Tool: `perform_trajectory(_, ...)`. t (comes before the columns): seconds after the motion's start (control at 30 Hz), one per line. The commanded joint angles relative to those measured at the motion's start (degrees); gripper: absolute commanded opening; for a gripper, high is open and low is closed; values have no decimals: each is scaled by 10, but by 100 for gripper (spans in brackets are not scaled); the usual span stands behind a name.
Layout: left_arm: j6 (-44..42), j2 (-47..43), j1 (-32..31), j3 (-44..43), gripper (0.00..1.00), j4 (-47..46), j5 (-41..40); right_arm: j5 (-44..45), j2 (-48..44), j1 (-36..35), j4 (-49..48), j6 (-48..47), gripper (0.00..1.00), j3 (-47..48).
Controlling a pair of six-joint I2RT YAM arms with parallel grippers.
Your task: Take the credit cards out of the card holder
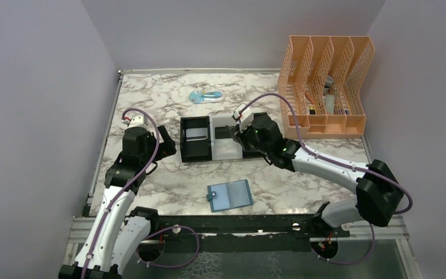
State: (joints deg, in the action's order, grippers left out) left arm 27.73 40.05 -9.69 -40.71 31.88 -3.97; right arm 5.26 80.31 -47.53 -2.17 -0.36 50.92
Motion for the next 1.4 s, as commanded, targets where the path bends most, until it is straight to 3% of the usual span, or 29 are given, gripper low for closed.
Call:
perform_trajectory(0.0, -3, 2, 3, 6, 99, 4, -5, -3, 8, -2, -18, -21, 1, 3)
perform_trajectory(0.37, 0, -1, 3, 7, 99, 5, -13, -8, 19, -2, -40, -86, 1, 17)
perform_trajectory(0.67, 1, -9, 3, 8, 99, 5, -17, 47, 141, -2, 0, -162, 1, 107)
perform_trajectory(0.87, -1, -11, 3, 7, 99, 5, -15, 100, 204, -2, -27, -237, 2, 138)
perform_trajectory(1.37, -2, -18, 3, 7, 99, 5, -15, 112, 326, -2, -58, -403, 16, 186)
